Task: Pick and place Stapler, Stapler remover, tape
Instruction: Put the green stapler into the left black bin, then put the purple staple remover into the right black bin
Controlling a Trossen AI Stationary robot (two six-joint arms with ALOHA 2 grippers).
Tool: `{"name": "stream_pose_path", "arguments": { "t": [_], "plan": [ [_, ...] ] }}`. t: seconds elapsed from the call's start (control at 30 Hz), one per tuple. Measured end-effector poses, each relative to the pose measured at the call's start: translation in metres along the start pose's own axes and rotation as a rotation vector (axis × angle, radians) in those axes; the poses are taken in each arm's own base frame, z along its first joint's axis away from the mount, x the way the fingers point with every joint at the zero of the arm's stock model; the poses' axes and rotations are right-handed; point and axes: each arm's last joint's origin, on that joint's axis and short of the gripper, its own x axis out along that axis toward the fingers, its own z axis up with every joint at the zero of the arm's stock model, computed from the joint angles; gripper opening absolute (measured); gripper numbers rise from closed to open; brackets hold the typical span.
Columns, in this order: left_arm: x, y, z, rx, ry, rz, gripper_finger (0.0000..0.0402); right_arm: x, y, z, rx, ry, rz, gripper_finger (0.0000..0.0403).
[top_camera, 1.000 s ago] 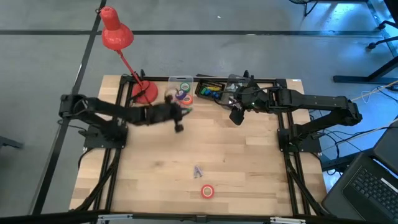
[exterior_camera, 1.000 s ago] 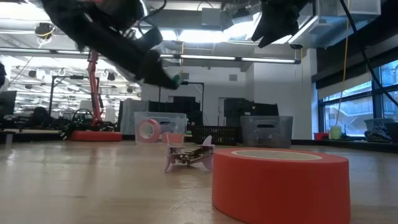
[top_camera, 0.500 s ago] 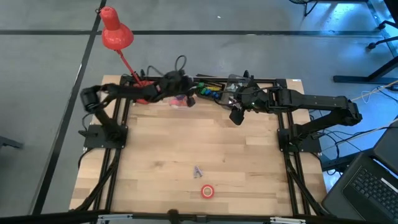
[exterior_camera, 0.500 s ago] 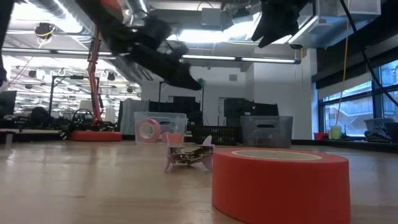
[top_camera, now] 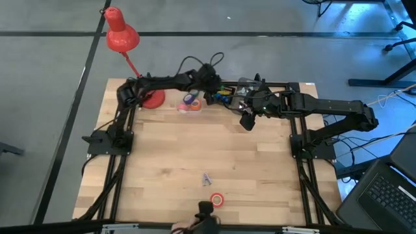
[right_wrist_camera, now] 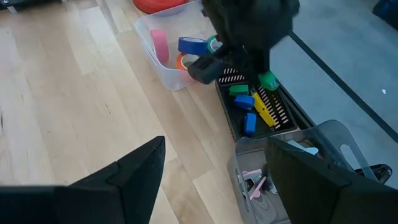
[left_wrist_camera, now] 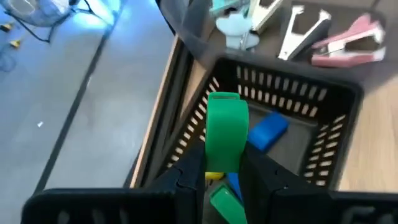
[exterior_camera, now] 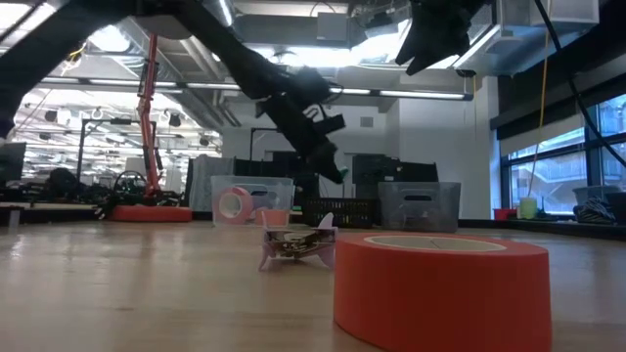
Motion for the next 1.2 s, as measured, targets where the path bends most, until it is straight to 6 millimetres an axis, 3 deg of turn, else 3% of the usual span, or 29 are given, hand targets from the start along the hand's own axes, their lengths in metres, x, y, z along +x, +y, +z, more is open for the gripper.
{"name": "stream_pose_path", "arguments": {
  "t": [0.3, 0.53, 0.83, 1.07, 1.2],
  "plan": [
    [0.023, 0.002, 0.009, 0.084, 0.061, -0.082, 0.0059, 0.0, 0.0, 0.0, 0.0, 0.0, 0.0, 0.0279],
    [0.035, -0.007, -0.004, 0.063, 0.134, -0.14, 0.0059, 0.0, 0.0, 0.0, 0.0, 0.0, -0.001, 0.0279],
    [0.036, -0.008, -0.006, 0.004, 0.137, -0.18, 0.0061, 0.0, 0.0, 0.0, 0.0, 0.0, 0.0, 0.0279],
    [0.036, -0.008, -0.004, -0.047, 0.129, -0.171, 0.0183, 0.0, 0.0, 0.0, 0.0, 0.0, -0.001, 0.0279],
    [0.036, -0.008, -0.004, -0.052, 0.132, -0.161, 0.0228, 0.0, 0.0, 0.0, 0.0, 0.0, 0.0, 0.0279]
  ]
}}
